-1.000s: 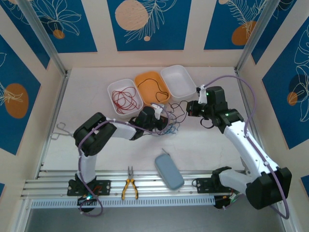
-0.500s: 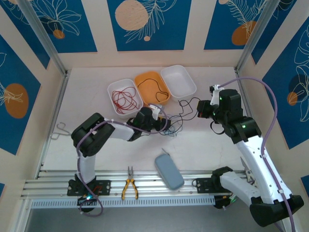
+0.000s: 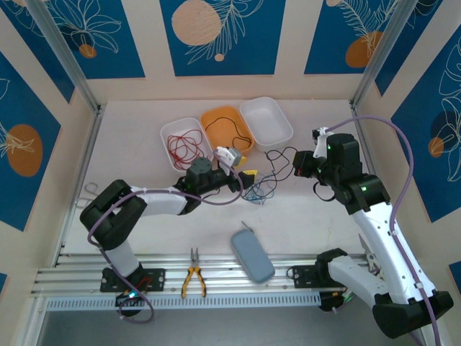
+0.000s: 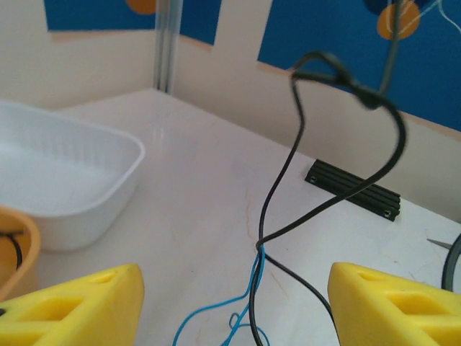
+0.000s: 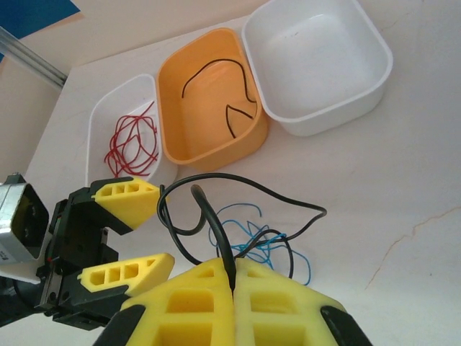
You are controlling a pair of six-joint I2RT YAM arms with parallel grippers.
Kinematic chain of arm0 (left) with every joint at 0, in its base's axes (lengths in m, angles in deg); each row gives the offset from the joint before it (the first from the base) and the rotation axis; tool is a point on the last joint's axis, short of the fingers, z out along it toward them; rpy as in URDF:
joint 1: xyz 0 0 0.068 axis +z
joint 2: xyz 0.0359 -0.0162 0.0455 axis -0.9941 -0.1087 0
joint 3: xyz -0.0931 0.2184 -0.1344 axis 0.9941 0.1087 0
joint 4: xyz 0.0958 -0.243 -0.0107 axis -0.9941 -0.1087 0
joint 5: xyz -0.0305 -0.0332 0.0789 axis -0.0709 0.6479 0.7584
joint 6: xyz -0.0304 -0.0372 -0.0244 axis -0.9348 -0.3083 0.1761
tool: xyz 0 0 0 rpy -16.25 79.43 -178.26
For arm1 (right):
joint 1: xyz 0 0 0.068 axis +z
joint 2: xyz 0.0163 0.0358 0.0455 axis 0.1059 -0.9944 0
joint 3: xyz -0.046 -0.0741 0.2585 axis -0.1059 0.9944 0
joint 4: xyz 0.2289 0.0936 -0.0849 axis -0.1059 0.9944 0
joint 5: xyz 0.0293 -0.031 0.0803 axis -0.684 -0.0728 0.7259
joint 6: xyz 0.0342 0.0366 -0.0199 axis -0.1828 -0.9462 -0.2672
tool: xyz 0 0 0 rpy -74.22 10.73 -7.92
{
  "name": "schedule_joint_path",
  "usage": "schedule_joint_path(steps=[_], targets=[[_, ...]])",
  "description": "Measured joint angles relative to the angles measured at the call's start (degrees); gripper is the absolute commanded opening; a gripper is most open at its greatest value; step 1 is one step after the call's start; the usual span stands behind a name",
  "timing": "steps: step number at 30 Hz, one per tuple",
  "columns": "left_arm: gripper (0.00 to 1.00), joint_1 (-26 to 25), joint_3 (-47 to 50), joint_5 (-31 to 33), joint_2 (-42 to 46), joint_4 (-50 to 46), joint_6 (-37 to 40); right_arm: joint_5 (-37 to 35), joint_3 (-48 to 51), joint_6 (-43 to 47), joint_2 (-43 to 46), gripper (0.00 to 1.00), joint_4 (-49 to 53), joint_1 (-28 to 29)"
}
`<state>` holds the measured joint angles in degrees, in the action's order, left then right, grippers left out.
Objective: Untangle the cables
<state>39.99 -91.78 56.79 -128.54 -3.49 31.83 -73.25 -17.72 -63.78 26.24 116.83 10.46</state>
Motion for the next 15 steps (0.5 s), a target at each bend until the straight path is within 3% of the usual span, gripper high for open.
schedule_joint_path(steps=[8,15], targets=[[0.65,-1.4,-5.0,-5.0,-5.0,6.0,-0.6,1.8,0.0,-0.9,0.1,0.00,0.0,0.0],[0.77,-3.6,-6.9,-7.4,-6.2,7.5,-2.2,2.3,0.0,-1.3,0.1,0.00,-0.1,0.0]])
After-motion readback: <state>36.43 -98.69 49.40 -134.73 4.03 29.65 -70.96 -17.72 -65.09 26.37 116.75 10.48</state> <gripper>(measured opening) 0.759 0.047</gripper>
